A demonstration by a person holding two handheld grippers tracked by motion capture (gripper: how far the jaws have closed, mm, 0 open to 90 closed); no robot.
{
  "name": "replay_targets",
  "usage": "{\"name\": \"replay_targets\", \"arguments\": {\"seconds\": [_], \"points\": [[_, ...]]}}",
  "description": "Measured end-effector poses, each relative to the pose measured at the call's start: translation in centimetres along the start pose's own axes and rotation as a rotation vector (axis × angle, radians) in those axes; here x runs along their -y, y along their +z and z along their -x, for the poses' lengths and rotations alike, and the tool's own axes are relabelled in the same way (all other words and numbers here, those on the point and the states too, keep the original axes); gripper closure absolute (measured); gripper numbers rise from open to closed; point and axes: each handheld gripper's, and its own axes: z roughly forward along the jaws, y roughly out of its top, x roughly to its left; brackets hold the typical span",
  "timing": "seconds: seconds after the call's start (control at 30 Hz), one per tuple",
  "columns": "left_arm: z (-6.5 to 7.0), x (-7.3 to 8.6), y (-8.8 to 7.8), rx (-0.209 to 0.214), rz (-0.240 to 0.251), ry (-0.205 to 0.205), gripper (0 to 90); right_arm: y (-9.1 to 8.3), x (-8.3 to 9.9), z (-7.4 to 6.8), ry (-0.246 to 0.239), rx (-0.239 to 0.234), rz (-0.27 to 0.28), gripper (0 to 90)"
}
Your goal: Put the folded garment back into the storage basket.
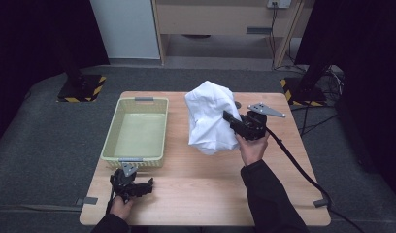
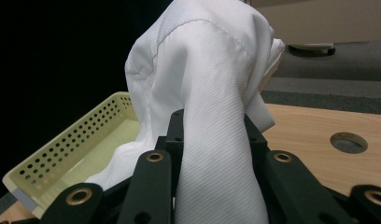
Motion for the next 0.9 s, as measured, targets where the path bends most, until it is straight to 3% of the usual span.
{"name": "replay_targets", "arguments": {"seconds": [0.9], "points": [[0.0, 0.0, 0.0, 0.004, 0.000, 0.003, 0.0, 0.7, -3.1, -3.2, -0.043, -0.019, 0.041, 71.9]]}}
